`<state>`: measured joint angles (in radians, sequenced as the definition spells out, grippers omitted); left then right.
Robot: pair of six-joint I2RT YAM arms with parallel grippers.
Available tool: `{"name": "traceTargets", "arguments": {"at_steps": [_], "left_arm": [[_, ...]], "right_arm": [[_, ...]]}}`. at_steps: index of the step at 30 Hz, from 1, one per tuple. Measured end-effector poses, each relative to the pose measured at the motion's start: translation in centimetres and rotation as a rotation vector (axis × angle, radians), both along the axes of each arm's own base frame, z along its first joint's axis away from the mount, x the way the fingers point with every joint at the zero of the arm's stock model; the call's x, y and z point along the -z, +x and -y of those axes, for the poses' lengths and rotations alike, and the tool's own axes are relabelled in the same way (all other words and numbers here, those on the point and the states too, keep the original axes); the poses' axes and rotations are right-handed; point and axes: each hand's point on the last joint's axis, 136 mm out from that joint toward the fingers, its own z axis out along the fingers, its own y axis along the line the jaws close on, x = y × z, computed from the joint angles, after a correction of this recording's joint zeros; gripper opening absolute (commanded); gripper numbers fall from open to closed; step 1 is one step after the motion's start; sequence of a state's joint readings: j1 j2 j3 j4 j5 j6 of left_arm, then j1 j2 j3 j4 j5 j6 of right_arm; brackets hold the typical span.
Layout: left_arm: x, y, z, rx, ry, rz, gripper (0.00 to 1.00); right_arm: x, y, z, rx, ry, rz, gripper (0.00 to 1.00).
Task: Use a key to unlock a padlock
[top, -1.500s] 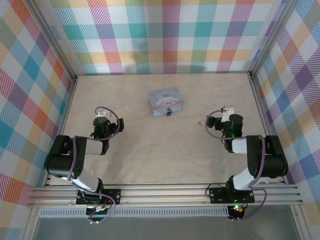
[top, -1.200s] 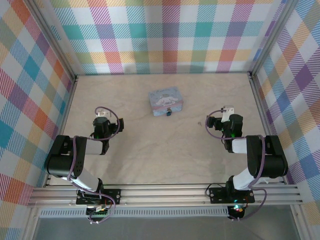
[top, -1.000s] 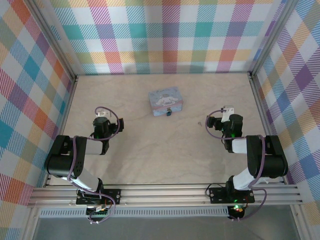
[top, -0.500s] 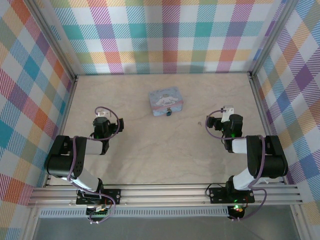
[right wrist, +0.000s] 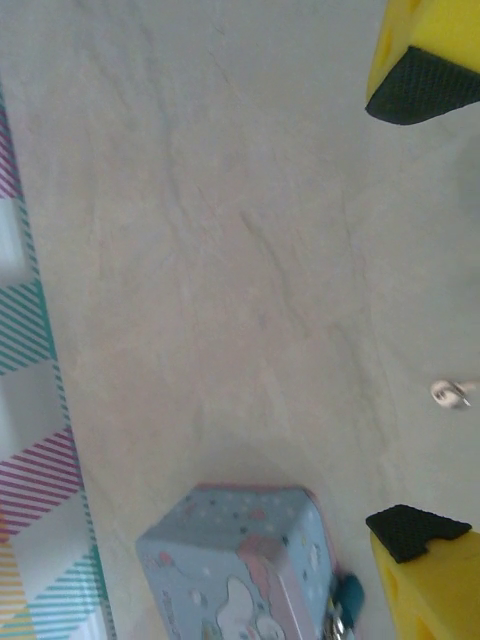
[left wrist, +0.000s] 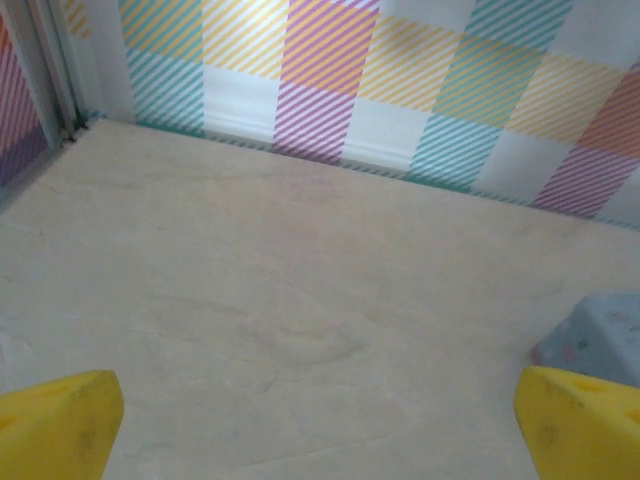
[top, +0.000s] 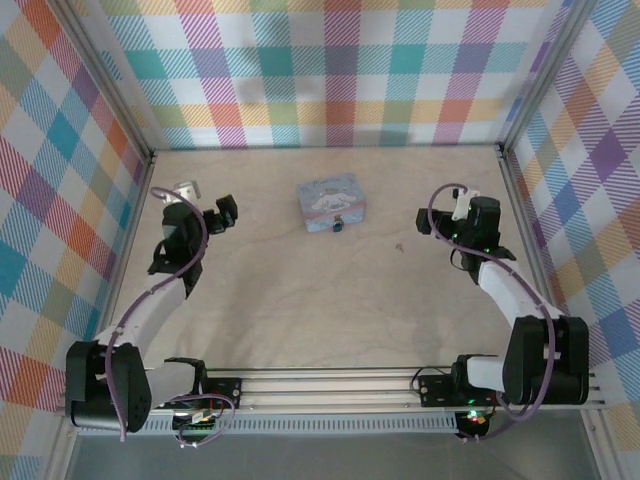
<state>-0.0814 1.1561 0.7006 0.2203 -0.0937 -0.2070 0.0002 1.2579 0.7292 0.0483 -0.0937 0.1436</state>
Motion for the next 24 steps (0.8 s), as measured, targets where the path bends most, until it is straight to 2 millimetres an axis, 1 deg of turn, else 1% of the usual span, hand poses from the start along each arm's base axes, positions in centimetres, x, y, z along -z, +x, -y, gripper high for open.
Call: {"name": "traceTargets", "arguments": {"at_steps": [1, 3, 7, 9, 11, 13, 15, 18, 21, 24], "left_arm": [[-0.3, -0.2, 0.3, 0.010, -0.037, -0.006, 1.00], [-0.1, -0.7, 1.2, 0.037, -0.115, -0.033, 1.00], [1.4, -1.9, 3.3, 0.099, -0.269, -0.103, 1.00], [2.3, -2.5, 4.6, 0.133, -0.329, -0.146, 1.00], [2.9, -3.0, 6.5, 0.183, -0.368, -0.183, 1.00], [3.4, -3.5, 8.8, 0.250, -0.393, -0.217, 0.99], [4.1, -4.2, 11.3, 0.314, -0.409, -0.256, 0.99], [5.0, -5.0, 13.7, 0.371, -0.405, -0.296, 0.99], [5.4, -5.5, 15.1, 0.400, -0.402, -0.314, 0.99], [5.8, -5.6, 15.6, 0.405, -0.403, -0.328, 0.99]], "right_arm": [[-0.1, -0.4, -0.2, 0.001, 0.018, -0.036, 0.97], [0.0, -1.3, -0.5, 0.004, 0.053, -0.115, 0.92], [0.7, -3.3, -1.5, -0.006, 0.128, -0.273, 0.83], [1.6, -4.4, -2.3, -0.019, 0.154, -0.367, 0.80], [2.8, -5.2, -3.0, -0.028, 0.156, -0.455, 0.77], [4.0, -5.7, -3.9, -0.046, 0.150, -0.535, 0.73], [5.0, -5.9, -4.7, -0.061, 0.140, -0.602, 0.70], [6.3, -5.6, -5.9, -0.073, 0.135, -0.672, 0.64], [7.3, -4.9, -6.9, -0.075, 0.133, -0.712, 0.58], [8.3, -4.0, -7.6, -0.058, 0.136, -0.742, 0.52]]}}
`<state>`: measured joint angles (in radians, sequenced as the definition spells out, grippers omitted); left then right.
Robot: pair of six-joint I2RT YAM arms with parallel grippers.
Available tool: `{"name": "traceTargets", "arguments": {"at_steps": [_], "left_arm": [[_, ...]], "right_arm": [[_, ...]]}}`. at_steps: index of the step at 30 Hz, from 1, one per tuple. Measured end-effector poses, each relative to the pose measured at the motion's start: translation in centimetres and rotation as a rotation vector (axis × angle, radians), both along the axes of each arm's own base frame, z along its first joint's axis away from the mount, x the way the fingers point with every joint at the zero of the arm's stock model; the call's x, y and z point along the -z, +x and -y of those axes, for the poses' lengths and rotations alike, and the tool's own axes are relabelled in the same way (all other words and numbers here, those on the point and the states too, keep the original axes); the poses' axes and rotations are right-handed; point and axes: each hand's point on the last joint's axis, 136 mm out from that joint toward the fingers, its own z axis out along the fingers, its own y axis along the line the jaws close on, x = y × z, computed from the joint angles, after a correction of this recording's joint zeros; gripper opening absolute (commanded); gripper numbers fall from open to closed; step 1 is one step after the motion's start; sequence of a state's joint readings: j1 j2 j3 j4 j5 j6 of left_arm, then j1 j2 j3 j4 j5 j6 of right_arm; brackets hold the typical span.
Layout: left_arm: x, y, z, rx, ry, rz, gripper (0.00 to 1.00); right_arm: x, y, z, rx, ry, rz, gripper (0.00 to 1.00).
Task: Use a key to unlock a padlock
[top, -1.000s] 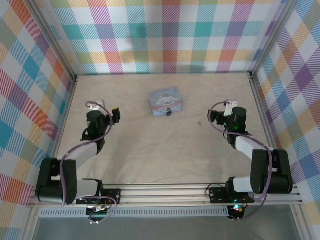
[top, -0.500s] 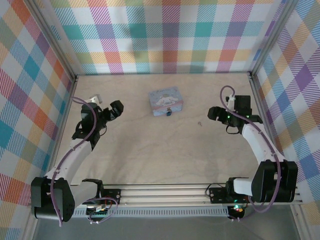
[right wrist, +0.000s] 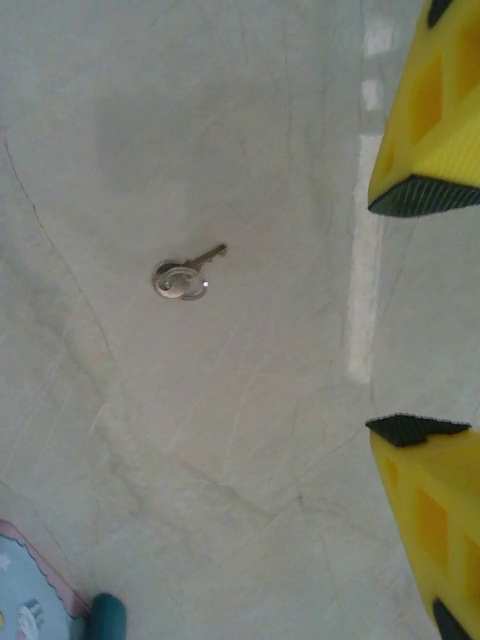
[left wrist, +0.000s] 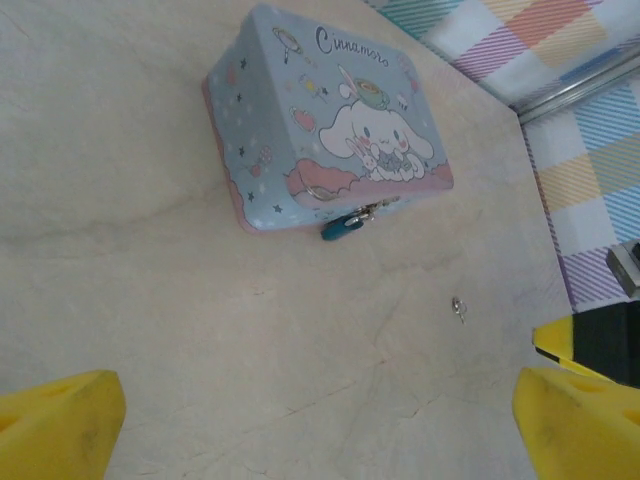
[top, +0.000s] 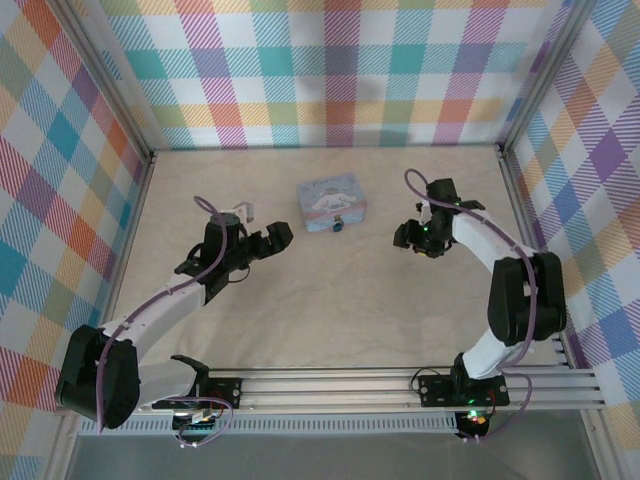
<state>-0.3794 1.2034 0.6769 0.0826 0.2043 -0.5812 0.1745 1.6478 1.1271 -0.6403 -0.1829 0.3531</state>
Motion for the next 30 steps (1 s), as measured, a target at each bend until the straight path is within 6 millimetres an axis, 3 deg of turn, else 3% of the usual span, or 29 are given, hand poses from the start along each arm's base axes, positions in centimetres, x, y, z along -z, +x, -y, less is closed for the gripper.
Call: {"name": "traceTargets", "arguments": {"at_steps": [10, 17, 23, 30], "left_arm": [[-0.1, 0.2, -0.7, -0.042, 0.023, 0.009, 0.99], [-1.4, 0.3, -1.3, -0.076, 0.025, 0.051, 0.99], [-1.4, 0.3, -1.4, -0.079, 0.027, 0.052, 1.00], [-1.1, 0.2, -1.6, -0.086, 0.037, 0.039, 1.00]], "right_arm": [[2.9, 2.4, -0.3, 0.074, -0.031, -0.063, 0.39], [3.8, 3.4, -0.9, 0.086, -0.033, -0.073, 0.34], [4.8, 3.5, -1.4, 0.083, -0.040, -0.096, 0.31], [4.6, 4.1, -1.4, 0.083, -0.058, -0.078, 0.30]]}}
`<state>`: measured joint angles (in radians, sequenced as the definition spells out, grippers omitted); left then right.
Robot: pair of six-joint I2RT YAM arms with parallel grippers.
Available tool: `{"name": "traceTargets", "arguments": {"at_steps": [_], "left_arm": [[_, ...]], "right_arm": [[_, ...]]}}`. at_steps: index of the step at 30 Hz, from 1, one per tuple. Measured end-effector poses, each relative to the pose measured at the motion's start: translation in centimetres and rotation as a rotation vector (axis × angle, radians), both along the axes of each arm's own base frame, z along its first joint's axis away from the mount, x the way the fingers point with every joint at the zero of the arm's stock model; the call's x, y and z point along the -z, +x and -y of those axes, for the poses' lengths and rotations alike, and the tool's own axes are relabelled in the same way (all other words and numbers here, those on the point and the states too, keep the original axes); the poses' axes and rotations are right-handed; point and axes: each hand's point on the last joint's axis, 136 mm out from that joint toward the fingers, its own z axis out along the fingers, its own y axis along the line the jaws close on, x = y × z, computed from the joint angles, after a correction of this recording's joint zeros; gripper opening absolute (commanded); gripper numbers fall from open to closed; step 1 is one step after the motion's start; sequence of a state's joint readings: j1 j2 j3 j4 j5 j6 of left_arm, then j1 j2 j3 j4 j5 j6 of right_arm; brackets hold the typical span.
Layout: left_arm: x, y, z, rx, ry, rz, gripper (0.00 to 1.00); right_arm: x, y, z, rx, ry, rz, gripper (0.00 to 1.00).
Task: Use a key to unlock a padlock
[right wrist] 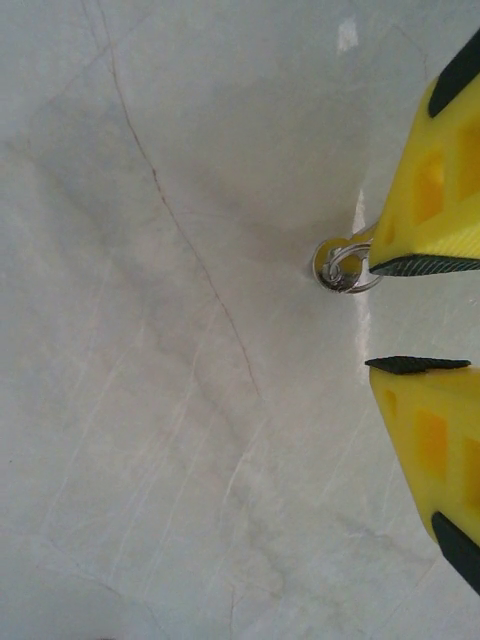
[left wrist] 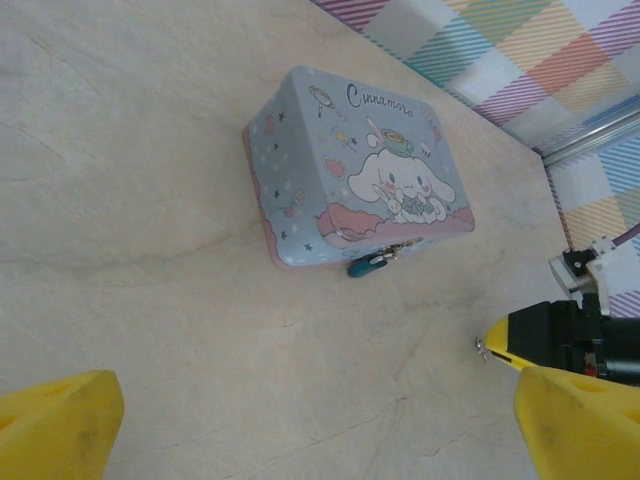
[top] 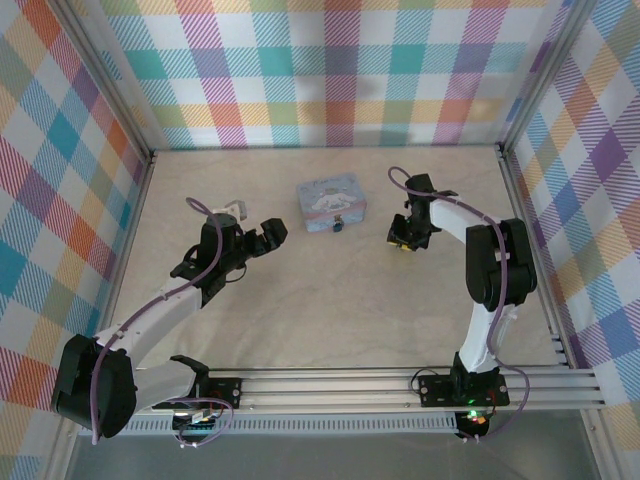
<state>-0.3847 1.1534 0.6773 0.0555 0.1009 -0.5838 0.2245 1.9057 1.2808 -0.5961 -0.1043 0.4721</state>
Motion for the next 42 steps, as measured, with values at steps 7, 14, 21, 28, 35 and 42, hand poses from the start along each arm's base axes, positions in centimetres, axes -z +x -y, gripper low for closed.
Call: {"name": "traceTargets", "arguments": {"at_steps": [7, 14, 21, 28, 35, 42], "left_arm": [[0.1, 0.0, -0.2, -0.008, 0.006, -0.001, 1.00], [0.1, 0.0, -0.2, -0.008, 0.005, -0.001, 1.00], [0.1, 0.0, -0.2, -0.008, 0.005, -0.001, 1.00], [0.1, 0.0, -0.2, -0.008, 0.006, -0.001, 1.00], [0.1, 0.0, -0.2, -0.008, 0.006, -0.002, 1.00], [0.1, 0.0, -0.2, -0.008, 0.006, -0.002, 1.00]], "right_arm": [[0.6, 0.0, 0.3, 0.005, -0.021, -0.013, 0.31], [0.7, 0.0, 0.7, 0.009, -0.043, -0.009, 0.35], [0.7, 0.0, 0.8, 0.010, -0.046, -0.011, 0.33], [1.4, -0.1, 0.8, 0.010, -0.050, -0.027, 0.23], [1.3, 0.2, 0.5, 0.004, -0.037, -0.021, 0.06], [0.9, 0.6, 0.2, -0.005, -0.028, 0.002, 0.00]]}}
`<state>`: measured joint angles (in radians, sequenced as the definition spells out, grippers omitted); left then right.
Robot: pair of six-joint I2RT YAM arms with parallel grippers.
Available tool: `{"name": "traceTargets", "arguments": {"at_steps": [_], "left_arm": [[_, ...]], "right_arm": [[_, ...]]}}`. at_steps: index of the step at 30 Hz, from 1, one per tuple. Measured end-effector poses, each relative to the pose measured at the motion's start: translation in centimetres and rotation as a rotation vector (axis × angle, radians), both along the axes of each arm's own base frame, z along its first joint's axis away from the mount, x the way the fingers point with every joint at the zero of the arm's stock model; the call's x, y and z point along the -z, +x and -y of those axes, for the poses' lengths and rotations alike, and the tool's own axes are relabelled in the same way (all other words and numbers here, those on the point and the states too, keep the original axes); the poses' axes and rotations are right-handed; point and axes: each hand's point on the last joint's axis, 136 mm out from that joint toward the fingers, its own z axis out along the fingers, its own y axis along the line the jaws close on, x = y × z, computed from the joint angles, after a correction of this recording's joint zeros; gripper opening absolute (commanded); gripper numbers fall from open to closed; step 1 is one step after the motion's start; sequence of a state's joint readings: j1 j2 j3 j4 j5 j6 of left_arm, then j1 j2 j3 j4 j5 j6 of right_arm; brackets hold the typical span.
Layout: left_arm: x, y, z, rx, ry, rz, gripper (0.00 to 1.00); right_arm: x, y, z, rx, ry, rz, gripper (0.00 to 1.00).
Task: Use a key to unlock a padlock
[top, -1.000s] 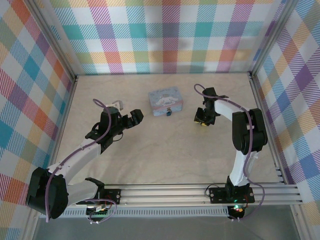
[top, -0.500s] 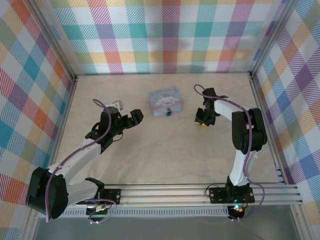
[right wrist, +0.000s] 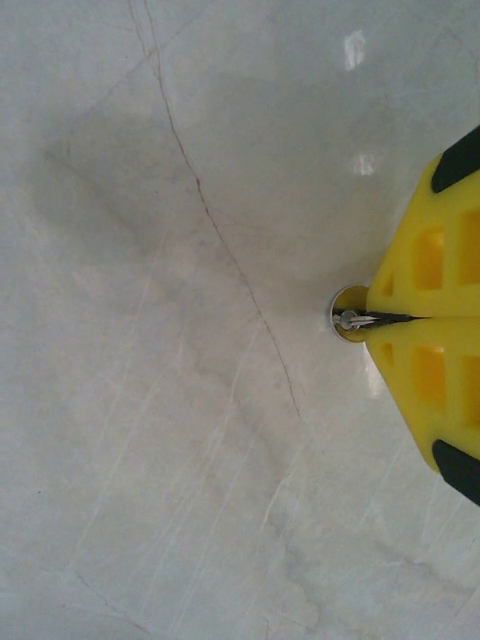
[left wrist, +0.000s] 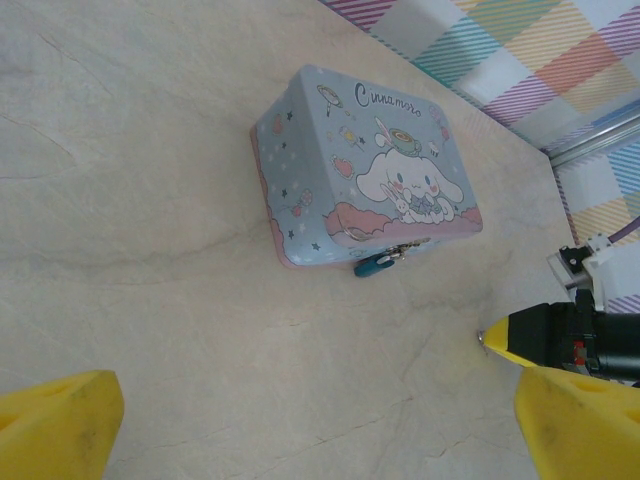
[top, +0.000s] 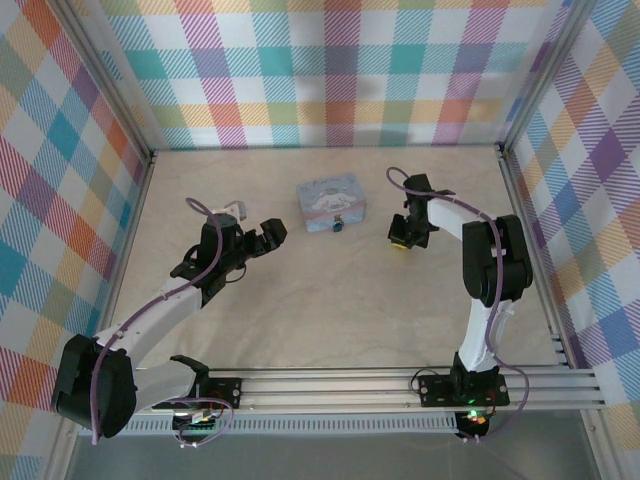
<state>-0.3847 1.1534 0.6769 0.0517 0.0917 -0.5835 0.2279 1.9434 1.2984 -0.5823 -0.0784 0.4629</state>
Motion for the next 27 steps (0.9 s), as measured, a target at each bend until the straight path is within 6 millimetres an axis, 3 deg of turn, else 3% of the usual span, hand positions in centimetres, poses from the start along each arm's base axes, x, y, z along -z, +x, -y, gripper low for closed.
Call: {"name": "traceTargets", "arguments": {"at_steps": [5, 8, 15, 21, 27], "left_arm": [[-0.1, 0.0, 0.0, 0.001, -0.002, 0.002, 1.00], [-0.4, -0.2, 0.2, 0.010, -0.009, 0.008, 1.00], [-1.2, -0.5, 1.3, 0.057, -0.074, -0.002, 0.98], [-4.7, 0.1, 2.9, 0.088, -0.191, 0.011, 0.96], [-7.4, 0.2, 4.6, 0.150, -0.302, 0.043, 0.92]], "right_arm": [[-0.8, -0.5, -0.2, -0.004, 0.020, 0.021, 0.00], [-2.8, -0.5, -0.8, -0.016, 0.064, 0.066, 0.00], [-10.7, -0.4, -3.9, -0.131, 0.235, 0.260, 0.00], [-16.7, -1.8, -5.6, -0.263, 0.327, 0.412, 0.00], [-20.6, -3.6, -6.6, -0.338, 0.408, 0.493, 0.00]]}}
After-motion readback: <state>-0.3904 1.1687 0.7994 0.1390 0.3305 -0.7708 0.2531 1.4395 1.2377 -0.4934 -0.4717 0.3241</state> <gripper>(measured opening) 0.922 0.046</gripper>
